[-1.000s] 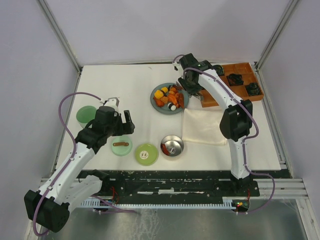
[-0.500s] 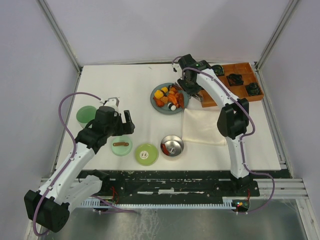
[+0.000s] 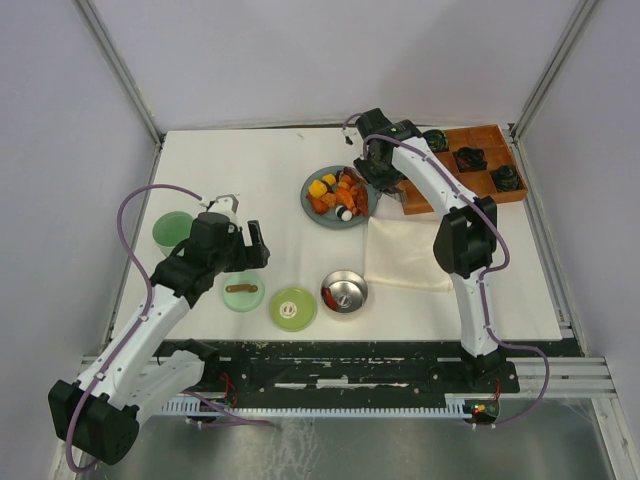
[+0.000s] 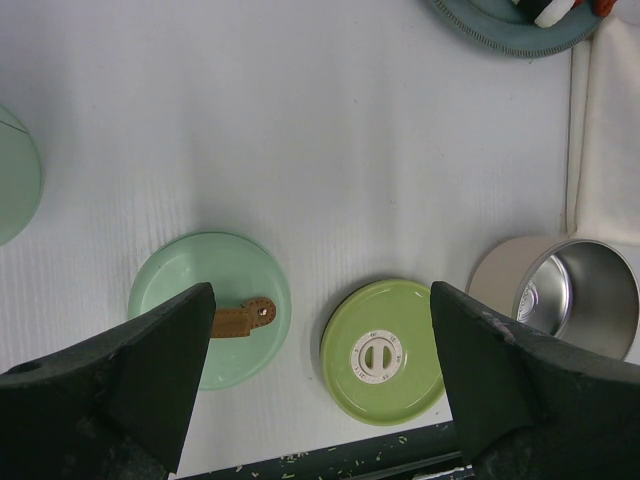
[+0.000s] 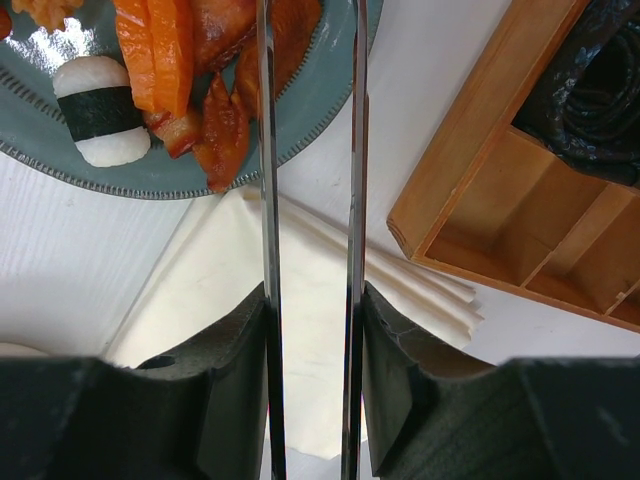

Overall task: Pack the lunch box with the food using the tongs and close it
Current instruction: Pick up the fake food from the plate.

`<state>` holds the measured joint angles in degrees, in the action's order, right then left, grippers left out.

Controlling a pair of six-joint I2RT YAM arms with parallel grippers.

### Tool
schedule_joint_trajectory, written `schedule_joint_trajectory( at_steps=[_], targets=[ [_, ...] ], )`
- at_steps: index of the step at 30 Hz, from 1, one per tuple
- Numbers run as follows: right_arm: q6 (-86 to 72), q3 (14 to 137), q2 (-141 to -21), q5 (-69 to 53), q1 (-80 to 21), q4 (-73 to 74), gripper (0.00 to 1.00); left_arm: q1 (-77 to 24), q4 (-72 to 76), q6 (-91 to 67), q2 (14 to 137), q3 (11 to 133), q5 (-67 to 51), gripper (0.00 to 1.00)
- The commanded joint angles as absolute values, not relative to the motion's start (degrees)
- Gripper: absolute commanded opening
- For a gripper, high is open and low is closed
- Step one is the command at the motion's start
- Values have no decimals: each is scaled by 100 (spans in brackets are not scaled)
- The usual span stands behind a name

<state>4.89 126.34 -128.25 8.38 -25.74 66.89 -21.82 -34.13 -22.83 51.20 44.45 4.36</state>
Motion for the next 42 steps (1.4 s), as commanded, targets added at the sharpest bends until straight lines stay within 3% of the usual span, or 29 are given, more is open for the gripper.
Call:
schedule_joint_trajectory(
  at_steps=[1,42],
  targets=[
    [543,12877,-12515,792,-2547,6593,44,-2160,-3199,-2160,5023,4562,450,94],
    [412,13507,-13187,344,-2492,6581,44,-2159,-3204,-2154,5085,4562,483,94]
  ],
)
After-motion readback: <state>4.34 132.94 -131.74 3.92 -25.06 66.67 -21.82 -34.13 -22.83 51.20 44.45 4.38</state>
